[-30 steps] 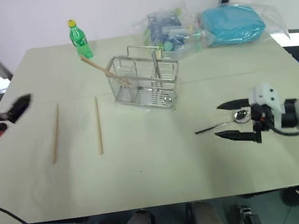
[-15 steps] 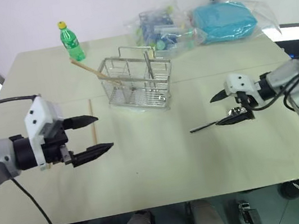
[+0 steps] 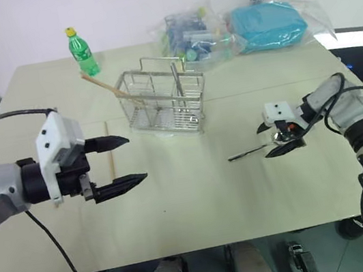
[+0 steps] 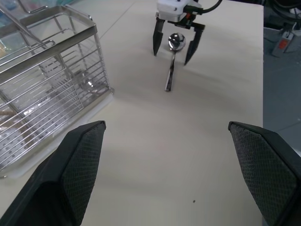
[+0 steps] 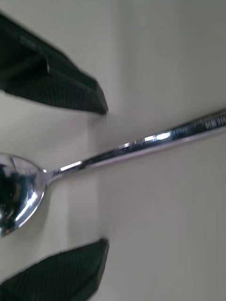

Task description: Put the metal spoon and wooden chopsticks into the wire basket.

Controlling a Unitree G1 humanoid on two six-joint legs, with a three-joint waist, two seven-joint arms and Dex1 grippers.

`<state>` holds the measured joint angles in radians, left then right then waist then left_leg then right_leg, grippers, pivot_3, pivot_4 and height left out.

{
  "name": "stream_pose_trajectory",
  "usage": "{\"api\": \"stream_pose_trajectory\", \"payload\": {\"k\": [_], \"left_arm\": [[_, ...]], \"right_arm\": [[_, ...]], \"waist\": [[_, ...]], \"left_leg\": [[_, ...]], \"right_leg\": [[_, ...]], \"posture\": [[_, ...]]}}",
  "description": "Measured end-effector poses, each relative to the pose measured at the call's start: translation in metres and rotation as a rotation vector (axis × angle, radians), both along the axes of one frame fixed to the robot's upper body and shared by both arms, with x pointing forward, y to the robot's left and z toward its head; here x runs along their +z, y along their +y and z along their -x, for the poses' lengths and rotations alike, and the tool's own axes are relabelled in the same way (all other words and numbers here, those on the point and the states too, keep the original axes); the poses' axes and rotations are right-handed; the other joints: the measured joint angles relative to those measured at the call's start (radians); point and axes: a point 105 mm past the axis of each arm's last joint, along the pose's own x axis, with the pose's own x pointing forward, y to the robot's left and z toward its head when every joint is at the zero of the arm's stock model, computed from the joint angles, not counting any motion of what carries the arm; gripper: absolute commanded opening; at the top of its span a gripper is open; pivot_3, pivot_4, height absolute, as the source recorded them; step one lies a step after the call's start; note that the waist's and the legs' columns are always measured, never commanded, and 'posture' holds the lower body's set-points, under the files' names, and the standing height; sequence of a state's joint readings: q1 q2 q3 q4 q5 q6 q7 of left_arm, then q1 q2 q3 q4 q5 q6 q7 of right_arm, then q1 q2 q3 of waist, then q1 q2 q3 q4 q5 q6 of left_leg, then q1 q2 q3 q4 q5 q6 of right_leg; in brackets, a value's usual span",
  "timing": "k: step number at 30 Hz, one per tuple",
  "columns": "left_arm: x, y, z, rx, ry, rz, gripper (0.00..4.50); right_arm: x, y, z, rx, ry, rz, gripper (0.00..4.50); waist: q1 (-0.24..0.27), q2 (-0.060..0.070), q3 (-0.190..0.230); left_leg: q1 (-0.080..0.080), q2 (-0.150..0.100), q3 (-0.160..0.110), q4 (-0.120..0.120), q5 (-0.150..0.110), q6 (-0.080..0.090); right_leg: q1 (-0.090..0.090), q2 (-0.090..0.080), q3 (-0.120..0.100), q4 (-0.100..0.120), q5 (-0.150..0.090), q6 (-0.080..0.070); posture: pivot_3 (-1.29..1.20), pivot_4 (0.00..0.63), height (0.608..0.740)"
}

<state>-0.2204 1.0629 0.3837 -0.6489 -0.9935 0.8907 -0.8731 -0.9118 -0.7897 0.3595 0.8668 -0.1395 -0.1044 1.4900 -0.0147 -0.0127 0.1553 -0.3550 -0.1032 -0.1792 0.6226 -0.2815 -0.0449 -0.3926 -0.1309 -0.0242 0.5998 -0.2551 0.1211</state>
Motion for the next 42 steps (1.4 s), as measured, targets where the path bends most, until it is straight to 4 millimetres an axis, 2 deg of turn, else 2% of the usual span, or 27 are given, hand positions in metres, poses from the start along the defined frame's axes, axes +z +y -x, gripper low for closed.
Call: {"api": "stream_pose_trajectory", "payload": {"k": [6, 15, 18, 22, 24, 26, 28, 33, 36, 39, 42], "left_arm": [[0.009, -0.004, -0.002, -0.015, -0.032, 0.005, 4.50], [0.015, -0.001, -0.010, 0.008, -0.044, 0.024, 4.50], [0.014, 0.002, -0.015, 0.027, -0.038, 0.023, 4.50], [0.016, 0.006, -0.020, 0.051, -0.044, 0.032, 4.50], [0.019, 0.009, -0.024, 0.065, -0.056, 0.040, 4.50], [0.022, 0.012, -0.027, 0.077, -0.071, 0.046, 4.50], [0.023, 0.014, -0.028, 0.082, -0.079, 0.045, 4.50], [0.025, 0.017, -0.030, 0.084, -0.089, 0.048, 4.50], [0.027, 0.018, -0.033, 0.090, -0.096, 0.049, 4.50], [0.029, 0.019, -0.035, 0.098, -0.114, 0.051, 4.50], [0.030, 0.020, -0.036, 0.105, -0.115, 0.055, 4.50]], "right_arm": [[-0.001, 0.003, -0.002, -0.005, -0.006, -0.018, 0.05], [-0.002, 0.003, 0.001, -0.015, -0.020, -0.072, 0.05], [0.000, 0.009, 0.008, 0.016, -0.017, -0.136, 0.05], [0.011, 0.024, 0.030, 0.059, 0.009, -0.264, 0.05], [0.030, 0.039, 0.045, 0.066, 0.037, -0.394, 0.05], [0.062, 0.061, 0.058, 0.100, 0.037, -0.541, 0.05], [0.088, 0.075, 0.063, 0.102, 0.020, -0.644, 0.05], [0.171, 0.130, 0.050, 0.052, -0.045, -1.040, 0.05], [0.208, 0.160, 0.035, -0.015, -0.084, -1.216, 0.05], [0.217, 0.175, 0.015, -0.126, -0.108, -1.291, 0.05], [0.206, 0.180, -0.010, -0.264, -0.121, -1.323, 0.05]], "waist": [[0.000, 0.000, 0.000], [0.001, -0.001, 0.000], [0.001, 0.000, 0.000], [0.002, 0.000, 0.000], [0.004, 0.001, 0.000], [0.000, 0.001, 0.000], [0.000, 0.000, 0.000], [0.001, 0.000, 0.000], [0.002, -0.002, -0.001], [0.007, -0.005, -0.003], [0.003, -0.006, -0.003]], "left_leg": [[0.000, 0.002, 0.001, 0.000, 0.001, -0.001], [0.000, 0.006, 0.003, 0.000, 0.001, -0.002], [0.000, 0.008, 0.004, 0.000, 0.001, -0.002], [-0.001, 0.010, 0.005, 0.000, 0.001, -0.002], [-0.001, 0.011, 0.005, 0.000, 0.001, -0.002], [0.000, 0.012, 0.006, 0.000, -0.001, 0.001], [0.001, 0.013, 0.007, 0.000, -0.002, 0.003], [0.000, 0.013, 0.009, 0.000, -0.002, 0.003], [-0.002, 0.013, 0.010, -0.001, 0.001, -0.003], [-0.002, 0.012, 0.009, -0.001, 0.002, -0.003], [-0.003, 0.011, 0.012, -0.001, 0.001, -0.002]], "right_leg": [[0.000, 0.002, 0.000, 0.000, 0.001, -0.001], [0.000, 0.006, 0.002, 0.000, 0.002, -0.002], [-0.001, 0.008, 0.002, 0.000, 0.004, -0.001], [-0.002, 0.009, 0.003, 0.000, 0.005, -0.002], [-0.003, 0.010, 0.004, 0.000, 0.005, -0.002], [-0.004, 0.011, 0.008, 0.000, 0.005, -0.003], [-0.004, 0.012, 0.010, 0.000, 0.006, -0.004], [-0.007, 0.013, 0.012, 0.000, 0.007, -0.005], [-0.011, 0.013, 0.014, 0.003, 0.008, -0.005], [-0.012, 0.012, 0.014, 0.004, 0.008, -0.005], [-0.012, 0.012, 0.017, 0.004, 0.009, -0.005]], "posture": [[0.00, 0.150, 0.709], [0.00, 0.150, 0.709], [0.00, 0.150, 0.709], [0.00, 0.150, 0.709], [0.00, 0.150, 0.709], [0.00, 0.150, 0.709], [0.00, 0.150, 0.709], [0.00, 0.150, 0.709], [0.00, 0.150, 0.709], [0.00, 0.150, 0.709], [0.00, 0.150, 0.709]]}}
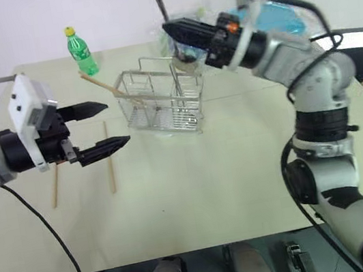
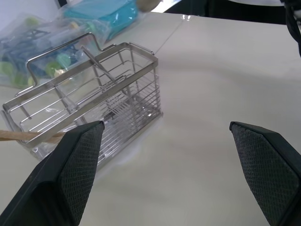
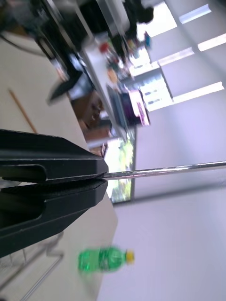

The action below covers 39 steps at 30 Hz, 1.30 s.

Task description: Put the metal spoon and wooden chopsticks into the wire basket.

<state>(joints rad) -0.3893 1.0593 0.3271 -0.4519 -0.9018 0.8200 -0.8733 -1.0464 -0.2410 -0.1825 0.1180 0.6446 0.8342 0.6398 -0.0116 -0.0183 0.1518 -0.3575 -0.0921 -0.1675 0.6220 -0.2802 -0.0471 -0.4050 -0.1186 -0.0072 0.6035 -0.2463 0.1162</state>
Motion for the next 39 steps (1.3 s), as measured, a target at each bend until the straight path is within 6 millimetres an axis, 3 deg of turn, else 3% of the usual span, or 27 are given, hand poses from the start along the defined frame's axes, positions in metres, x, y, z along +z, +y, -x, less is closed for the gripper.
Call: {"api": "stream_pose_trajectory", "payload": {"k": [4, 14, 21, 25, 28, 31, 36, 39], "left_arm": [[0.001, 0.001, 0.000, 0.010, -0.005, 0.002, 4.50], [0.003, 0.003, 0.004, 0.045, -0.021, 0.008, 4.50], [0.008, 0.007, 0.003, 0.087, -0.047, 0.017, 4.50], [0.010, 0.012, -0.001, 0.125, -0.056, 0.052, 4.50], [0.016, 0.022, -0.010, 0.199, -0.064, 0.117, 4.50], [0.035, 0.039, -0.023, 0.320, -0.113, 0.225, 4.50], [0.059, 0.084, -0.043, 0.615, -0.148, 0.370, 4.50], [0.049, 0.118, -0.055, 0.844, -0.089, 0.393, 4.50]], "right_arm": [[-0.017, 0.005, -0.022, -0.083, 0.039, -0.019, 0.05], [-0.069, 0.018, -0.042, -0.160, 0.091, -0.006, 0.05], [-0.075, 0.010, -0.050, -0.229, 0.104, 0.010, 3.48], [-0.064, -0.005, -0.054, -0.261, 0.095, 0.007, 3.48], [-0.037, -0.020, -0.054, -0.273, 0.034, -0.002, 3.48], [-0.004, -0.035, -0.045, -0.248, -0.043, -0.015, 3.48], [0.034, -0.055, -0.006, -0.087, -0.156, 0.017, 3.48], [0.021, -0.061, 0.032, 0.071, -0.197, 0.141, 3.48]], "waist": [[-0.008, 0.000, 0.000], [-0.026, 0.000, 0.000], [-0.032, 0.000, 0.000], [-0.030, 0.000, 0.000], [-0.030, 0.000, 0.000], [-0.029, 0.000, 0.000], [-0.028, -0.001, 0.000], [-0.025, -0.002, -0.001]], "left_leg": [[0.001, 0.001, 0.002, 0.000, 0.000, 0.000], [0.001, 0.002, 0.002, -0.002, 0.000, 0.000], [0.002, 0.002, 0.002, -0.002, 0.000, 0.000], [0.002, 0.002, 0.002, -0.002, 0.000, 0.000], [0.001, 0.002, 0.002, -0.002, 0.000, 0.000], [0.001, 0.002, 0.002, -0.002, 0.000, 0.001], [0.001, 0.002, 0.002, -0.002, -0.001, 0.002], [0.002, 0.002, 0.002, -0.001, -0.004, 0.007]], "right_leg": [[-0.003, 0.000, 0.001, 0.008, 0.000, 0.001], [-0.004, 0.002, 0.002, 0.009, 0.000, 0.001], [-0.004, 0.002, 0.002, 0.010, 0.000, 0.001], [-0.004, 0.002, 0.002, 0.009, 0.000, 0.001], [-0.004, 0.002, 0.002, 0.009, 0.000, 0.001], [-0.004, 0.002, 0.002, 0.009, 0.000, 0.001], [-0.004, 0.002, 0.002, 0.009, 0.000, 0.001], [-0.003, 0.002, 0.002, 0.009, -0.001, 0.002]], "posture": [[0.00, 0.150, 0.709], [0.00, 0.150, 0.709], [0.00, 0.150, 0.709], [0.00, 0.150, 0.709], [0.00, 0.150, 0.709], [0.00, 0.150, 0.709], [0.00, 0.150, 0.709], [0.00, 0.150, 0.709]]}}
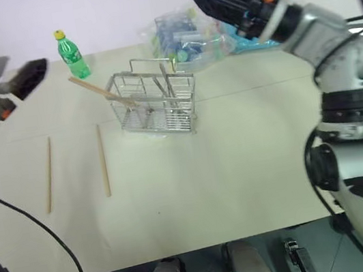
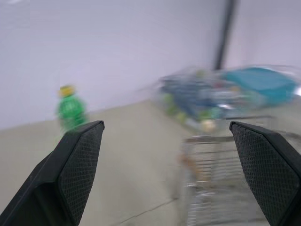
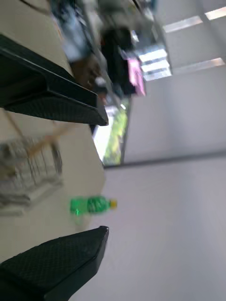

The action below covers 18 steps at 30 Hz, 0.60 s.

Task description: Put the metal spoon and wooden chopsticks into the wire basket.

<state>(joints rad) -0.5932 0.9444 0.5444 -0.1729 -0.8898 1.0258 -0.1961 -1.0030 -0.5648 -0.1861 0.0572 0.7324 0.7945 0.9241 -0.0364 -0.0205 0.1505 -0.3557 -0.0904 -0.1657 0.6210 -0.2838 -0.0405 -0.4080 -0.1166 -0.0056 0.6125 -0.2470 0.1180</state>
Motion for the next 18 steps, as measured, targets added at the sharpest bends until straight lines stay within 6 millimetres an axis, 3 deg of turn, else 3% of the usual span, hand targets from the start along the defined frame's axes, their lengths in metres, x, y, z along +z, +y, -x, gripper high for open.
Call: {"api": "stream_pose_trajectory", "payload": {"k": [4, 7, 11, 18], "left_arm": [[-0.026, 0.045, -0.011, 0.292, 0.141, 0.072, 4.50], [-0.050, 0.063, -0.015, 0.411, 0.250, 0.114, 4.50], [-0.087, 0.071, -0.020, 0.463, 0.413, 0.134, 4.50], [-0.145, 0.072, -0.034, 0.460, 0.598, 0.100, 4.50]], "right_arm": [[-0.055, -0.003, 0.038, 0.154, 0.133, 0.183, 3.48], [-0.080, -0.002, 0.053, 0.188, 0.201, 0.256, 3.48], [-0.105, -0.001, 0.062, 0.173, 0.261, 0.306, 3.48], [-0.120, -0.002, 0.074, 0.142, 0.318, 0.303, 3.48]], "waist": [[0.004, -0.002, -0.001], [0.005, -0.002, -0.001], [0.022, -0.004, -0.002], [0.046, -0.007, -0.004]], "left_leg": [[0.000, 0.000, 0.001, 0.002, 0.000, 0.000], [0.000, 0.000, 0.001, 0.004, 0.000, 0.000], [-0.001, -0.001, 0.002, 0.006, 0.000, 0.000], [-0.001, -0.001, 0.002, 0.007, -0.001, -0.001]], "right_leg": [[0.000, -0.001, 0.000, 0.000, 0.000, 0.000], [-0.001, -0.001, 0.000, 0.000, 0.000, 0.000], [-0.001, -0.001, 0.000, 0.000, 0.000, 0.000], [0.000, -0.002, 0.000, 0.000, 0.000, 0.001]], "posture": [[0.00, 0.150, 0.709], [0.00, 0.150, 0.709], [0.00, 0.150, 0.709], [0.00, 0.150, 0.709]]}}
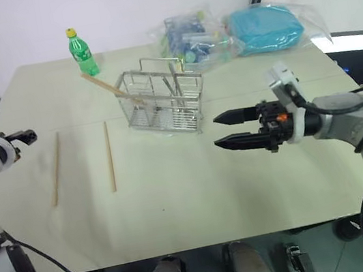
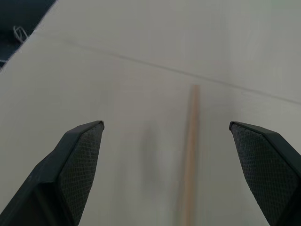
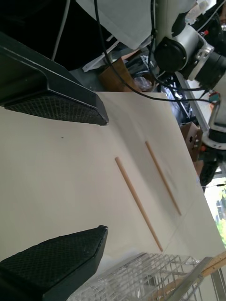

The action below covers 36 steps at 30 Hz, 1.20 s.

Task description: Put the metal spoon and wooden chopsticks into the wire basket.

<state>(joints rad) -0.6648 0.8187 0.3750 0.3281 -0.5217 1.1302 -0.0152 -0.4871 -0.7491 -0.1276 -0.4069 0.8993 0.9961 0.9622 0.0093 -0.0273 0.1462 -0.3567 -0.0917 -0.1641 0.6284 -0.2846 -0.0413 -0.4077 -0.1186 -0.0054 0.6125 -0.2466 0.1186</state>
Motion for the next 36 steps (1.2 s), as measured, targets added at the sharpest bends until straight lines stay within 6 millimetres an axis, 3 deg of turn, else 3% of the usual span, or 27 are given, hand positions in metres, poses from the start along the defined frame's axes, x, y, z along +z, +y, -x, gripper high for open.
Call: {"api": "stream_pose_trajectory", "payload": {"k": [4, 11, 16, 19, 26, 33, 36], "left_arm": [[-0.037, -0.007, -0.010, -0.027, 0.085, 0.050, 4.50], [-0.046, -0.017, -0.037, -0.095, 0.091, 0.053, 4.50], [-0.056, -0.018, -0.044, -0.123, 0.116, 0.025, 4.50], [-0.057, -0.017, -0.046, -0.128, 0.117, 0.024, 3.64], [-0.060, -0.013, -0.046, -0.097, 0.101, 0.054, 0.03], [-0.057, -0.015, -0.053, -0.040, 0.037, 0.086, 0.03], [-0.036, -0.014, -0.064, -0.005, -0.112, 0.120, 0.03]], "right_arm": [[0.000, 0.003, 0.007, -0.009, 0.010, -0.016, 3.48], [0.000, 0.004, 0.013, -0.036, 0.016, -0.039, 3.48], [-0.002, 0.002, 0.013, -0.065, 0.033, -0.049, 3.48], [0.000, 0.001, 0.013, -0.080, 0.032, -0.059, 3.54], [0.003, -0.005, 0.013, -0.102, 0.029, -0.057, 3.54], [0.002, -0.007, 0.013, -0.112, 0.033, -0.046, 3.54], [0.002, -0.007, 0.013, -0.113, 0.031, -0.047, 3.54]], "waist": [[0.005, -0.002, -0.001], [0.003, -0.003, -0.001], [0.001, -0.003, -0.001], [0.002, -0.003, -0.001], [0.007, -0.004, -0.001], [0.006, -0.004, -0.002], [0.003, -0.007, -0.001]], "left_leg": [[-0.001, 0.000, 0.000, 0.001, 0.000, 0.000], [-0.001, 0.000, 0.000, 0.001, 0.000, 0.000], [0.000, 0.000, 0.000, 0.000, 0.000, 0.001], [0.000, 0.000, 0.000, 0.000, 0.000, 0.001], [0.000, -0.001, 0.000, 0.002, 0.000, 0.001], [0.000, 0.000, -0.001, 0.002, 0.000, 0.001], [-0.002, 0.000, -0.001, 0.002, 0.000, 0.001]], "right_leg": [[0.000, 0.000, 0.000, 0.000, 0.000, 0.000], [0.000, 0.000, 0.000, 0.000, 0.000, 0.000], [0.000, 0.000, 0.000, 0.000, 0.000, 0.001], [0.000, 0.000, 0.000, 0.000, 0.000, 0.001], [0.002, 0.000, 0.000, 0.000, 0.001, 0.002], [0.002, 0.000, -0.001, 0.000, 0.001, 0.003], [0.000, 0.000, -0.001, 0.000, 0.001, 0.003]], "posture": [[0.00, 0.150, 0.709], [0.00, 0.150, 0.709], [0.00, 0.150, 0.709], [0.00, 0.150, 0.709], [0.00, 0.150, 0.709], [0.00, 0.150, 0.709], [0.00, 0.150, 0.709]]}}
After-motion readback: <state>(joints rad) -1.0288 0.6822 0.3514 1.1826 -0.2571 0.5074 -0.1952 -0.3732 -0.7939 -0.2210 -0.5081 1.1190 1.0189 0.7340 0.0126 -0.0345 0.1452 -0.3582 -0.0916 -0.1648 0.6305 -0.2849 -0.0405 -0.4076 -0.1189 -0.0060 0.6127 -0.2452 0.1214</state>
